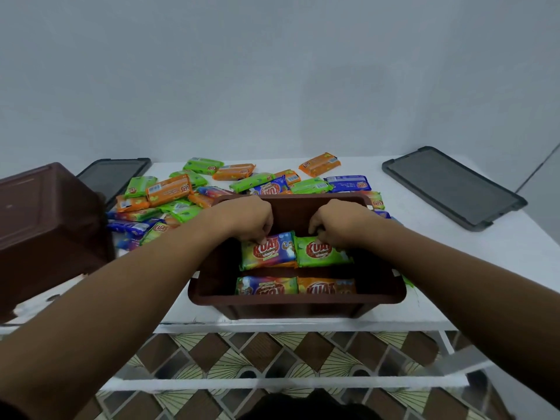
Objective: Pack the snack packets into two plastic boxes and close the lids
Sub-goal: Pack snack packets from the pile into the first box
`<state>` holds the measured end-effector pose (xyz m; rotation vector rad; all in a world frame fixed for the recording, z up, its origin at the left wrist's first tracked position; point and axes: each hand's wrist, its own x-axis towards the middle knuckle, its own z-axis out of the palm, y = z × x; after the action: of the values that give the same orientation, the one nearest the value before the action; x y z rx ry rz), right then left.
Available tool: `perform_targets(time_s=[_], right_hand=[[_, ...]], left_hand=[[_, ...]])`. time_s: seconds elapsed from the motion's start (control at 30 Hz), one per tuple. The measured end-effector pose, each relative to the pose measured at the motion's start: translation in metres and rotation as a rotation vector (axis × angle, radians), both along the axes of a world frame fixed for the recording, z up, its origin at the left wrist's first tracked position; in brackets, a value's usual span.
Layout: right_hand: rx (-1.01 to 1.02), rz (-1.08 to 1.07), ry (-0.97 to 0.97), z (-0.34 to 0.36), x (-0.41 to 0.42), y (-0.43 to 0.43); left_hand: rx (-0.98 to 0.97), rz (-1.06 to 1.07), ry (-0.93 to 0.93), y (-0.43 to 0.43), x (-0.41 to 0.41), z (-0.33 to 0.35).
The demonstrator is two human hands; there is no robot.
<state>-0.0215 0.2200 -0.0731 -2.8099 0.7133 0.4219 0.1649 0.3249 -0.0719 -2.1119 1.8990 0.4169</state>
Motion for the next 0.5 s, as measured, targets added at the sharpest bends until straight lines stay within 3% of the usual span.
perform_targets(time_s=[0.13, 0.27, 0.5], right_hand=[[0.035, 0.025, 0.013, 0.008, -0.005, 0.006], [0.063, 0.067, 0.212, 0.003, -0.006, 0.013], [-0.018, 0.067, 0.265, 0.000, 0.001, 0.013]], left_hand=[[-0.069, -0.001, -0.007, 0.012, -0.012, 0.001], [0.092, -0.031, -0.057, 0.019, -0.026, -0.008], [0.045, -0.158, -0.073, 0.013, -0.025, -0.008]])
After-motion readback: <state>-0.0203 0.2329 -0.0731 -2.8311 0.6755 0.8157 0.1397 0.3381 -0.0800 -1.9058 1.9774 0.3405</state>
